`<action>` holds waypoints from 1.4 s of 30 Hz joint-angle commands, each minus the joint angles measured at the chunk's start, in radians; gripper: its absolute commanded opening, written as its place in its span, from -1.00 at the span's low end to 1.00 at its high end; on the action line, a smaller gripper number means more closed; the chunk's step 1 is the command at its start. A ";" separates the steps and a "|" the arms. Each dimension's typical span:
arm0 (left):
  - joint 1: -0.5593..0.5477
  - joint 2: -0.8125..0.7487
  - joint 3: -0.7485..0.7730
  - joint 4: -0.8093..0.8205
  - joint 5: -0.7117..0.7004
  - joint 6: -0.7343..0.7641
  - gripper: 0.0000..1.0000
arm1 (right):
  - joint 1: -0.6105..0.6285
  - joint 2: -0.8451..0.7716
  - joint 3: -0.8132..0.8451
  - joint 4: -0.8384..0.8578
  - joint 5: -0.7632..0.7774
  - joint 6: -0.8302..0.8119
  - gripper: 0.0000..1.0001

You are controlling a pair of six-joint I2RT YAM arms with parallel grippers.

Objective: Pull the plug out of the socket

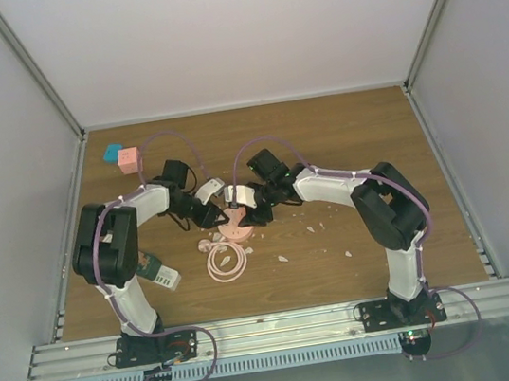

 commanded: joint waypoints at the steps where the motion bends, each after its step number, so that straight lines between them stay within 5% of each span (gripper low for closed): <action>1: -0.025 0.035 -0.017 0.023 0.013 -0.001 -0.21 | 0.011 0.023 0.010 0.015 0.001 0.000 0.19; 14: -0.062 0.029 -0.033 0.030 -0.023 -0.022 -0.14 | 0.011 0.017 -0.001 0.022 0.011 0.005 -0.19; 42: -0.116 0.080 -0.066 0.062 -0.215 -0.040 -0.25 | -0.006 -0.027 0.016 0.016 -0.061 0.063 -0.33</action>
